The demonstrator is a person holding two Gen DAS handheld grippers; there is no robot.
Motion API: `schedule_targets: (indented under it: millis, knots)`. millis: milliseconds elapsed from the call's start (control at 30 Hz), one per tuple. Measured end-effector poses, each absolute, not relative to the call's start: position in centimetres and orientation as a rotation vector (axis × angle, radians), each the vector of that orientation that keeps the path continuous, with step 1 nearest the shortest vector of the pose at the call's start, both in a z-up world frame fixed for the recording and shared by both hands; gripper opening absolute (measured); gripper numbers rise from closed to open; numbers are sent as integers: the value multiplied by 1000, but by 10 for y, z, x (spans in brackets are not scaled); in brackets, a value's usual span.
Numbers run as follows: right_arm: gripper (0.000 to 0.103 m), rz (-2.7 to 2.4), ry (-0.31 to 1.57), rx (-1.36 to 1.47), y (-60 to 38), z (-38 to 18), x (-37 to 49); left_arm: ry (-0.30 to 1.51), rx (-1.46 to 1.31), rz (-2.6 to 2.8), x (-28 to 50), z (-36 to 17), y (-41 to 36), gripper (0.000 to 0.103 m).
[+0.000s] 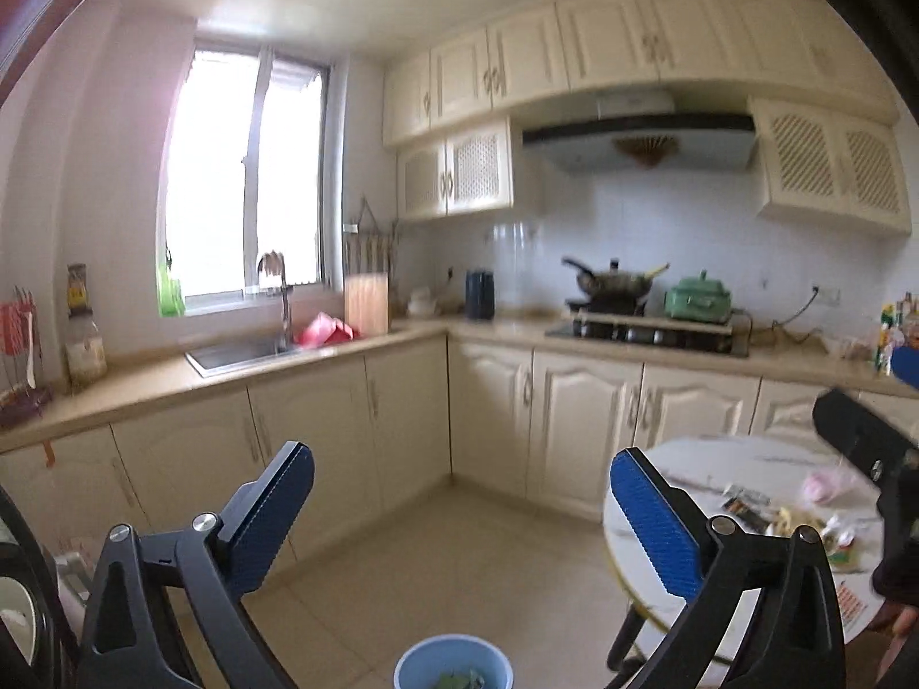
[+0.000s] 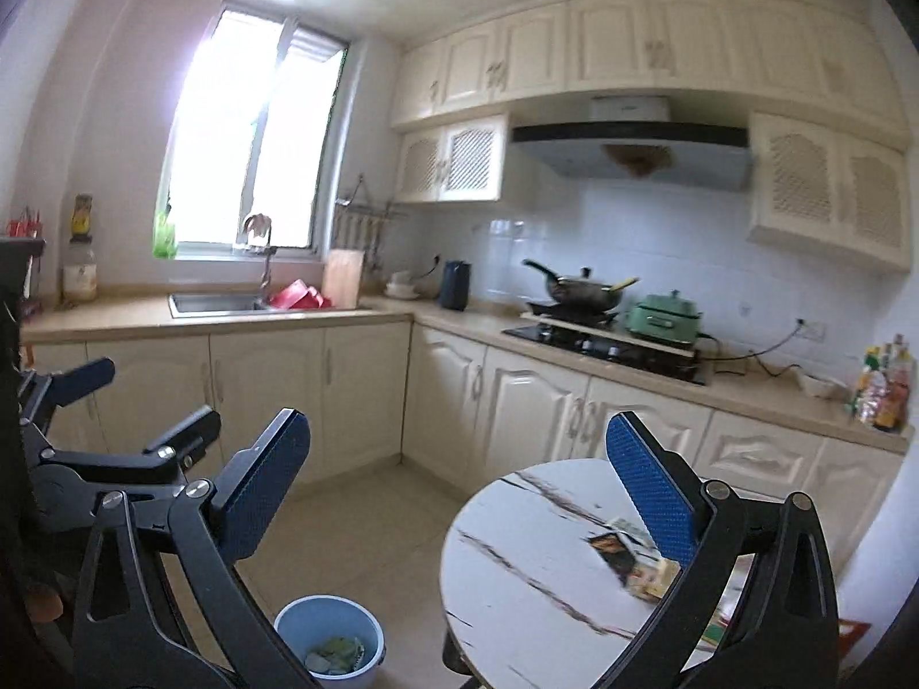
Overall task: Collect trash
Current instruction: 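Swing both tools back from the bin toward the table, then grasp the clear plastic wrap with the right tool while the left tool grasps the black snack packet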
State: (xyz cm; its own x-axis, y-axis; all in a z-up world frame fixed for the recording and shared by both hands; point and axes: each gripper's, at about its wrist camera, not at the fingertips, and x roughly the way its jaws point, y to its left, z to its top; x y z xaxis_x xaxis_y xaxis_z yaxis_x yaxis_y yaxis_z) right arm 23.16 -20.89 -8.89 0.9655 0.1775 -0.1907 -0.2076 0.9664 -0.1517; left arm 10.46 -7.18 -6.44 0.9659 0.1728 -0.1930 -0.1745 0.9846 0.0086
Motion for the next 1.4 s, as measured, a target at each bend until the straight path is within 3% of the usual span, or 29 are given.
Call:
schedule_targets:
  millis: [233,533,833,1233,1400]
  knots:
    - [103,140,150,-127,-256,-85,205,115,0,144,21,-102,-85,102]
    - [103,78,145,-72,-309,-85,202,97,34,78,4,-120,-95,102]
    - [103,-92,254,35,-402,-114,222,245,80,-65,75,-134,-134,102]
    - [103,-257,509,121,-505,-202,270,556,166,-246,186,-188,-196,102]
    - [103,-279,633,143,-533,-240,294,638,196,-250,247,-187,-218,102]
